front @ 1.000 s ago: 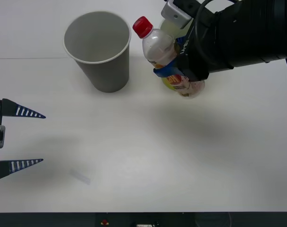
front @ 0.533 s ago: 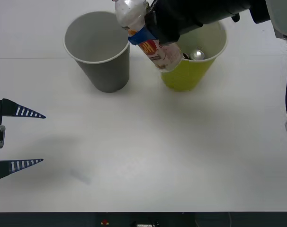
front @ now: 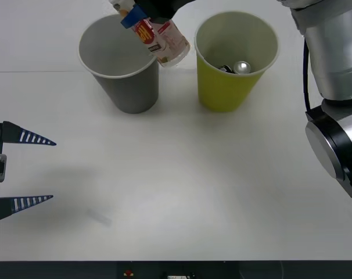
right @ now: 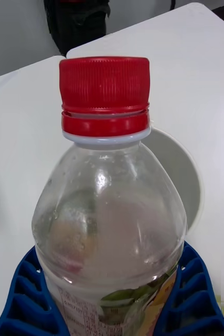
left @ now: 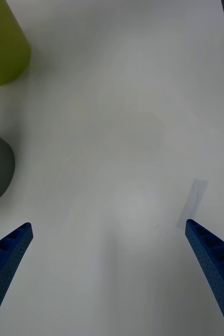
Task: Put the can into the green bin and the plastic bottle into the gray bin
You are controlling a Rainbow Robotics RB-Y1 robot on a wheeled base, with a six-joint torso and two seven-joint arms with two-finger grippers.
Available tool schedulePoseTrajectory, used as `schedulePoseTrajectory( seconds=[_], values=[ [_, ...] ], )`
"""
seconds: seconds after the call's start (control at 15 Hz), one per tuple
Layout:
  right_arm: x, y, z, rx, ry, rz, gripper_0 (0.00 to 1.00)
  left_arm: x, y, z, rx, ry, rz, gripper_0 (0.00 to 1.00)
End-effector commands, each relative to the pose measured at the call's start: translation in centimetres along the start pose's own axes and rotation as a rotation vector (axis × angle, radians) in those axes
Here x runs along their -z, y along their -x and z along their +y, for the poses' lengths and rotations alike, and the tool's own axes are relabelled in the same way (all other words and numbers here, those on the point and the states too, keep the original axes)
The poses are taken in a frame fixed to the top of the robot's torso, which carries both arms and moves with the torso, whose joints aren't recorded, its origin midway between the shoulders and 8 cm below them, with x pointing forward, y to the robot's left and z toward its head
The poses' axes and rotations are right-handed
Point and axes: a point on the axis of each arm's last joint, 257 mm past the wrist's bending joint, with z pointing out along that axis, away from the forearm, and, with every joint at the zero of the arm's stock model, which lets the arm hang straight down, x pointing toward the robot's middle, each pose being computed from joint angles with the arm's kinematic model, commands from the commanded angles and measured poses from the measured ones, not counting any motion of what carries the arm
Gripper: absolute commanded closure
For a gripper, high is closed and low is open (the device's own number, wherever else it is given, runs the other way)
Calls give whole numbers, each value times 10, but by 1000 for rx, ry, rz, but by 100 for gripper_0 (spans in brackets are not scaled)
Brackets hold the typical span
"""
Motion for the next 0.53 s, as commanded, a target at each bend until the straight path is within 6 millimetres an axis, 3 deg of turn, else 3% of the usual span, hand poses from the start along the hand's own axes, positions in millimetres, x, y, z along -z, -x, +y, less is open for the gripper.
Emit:
schedulePoseTrajectory(
  seconds=[0.07,0.27,0.53],
  values=[
    [-10,21,-7,10,-9,-12,100,0,0,0,0,0,0,0],
    [-19,38,-8,6,-11,-26,100,0,0,0,0,0,0,0],
    [-47,58,-17,-18,-34,-44,100,0,0,0,0,0,0,0]
  ],
)
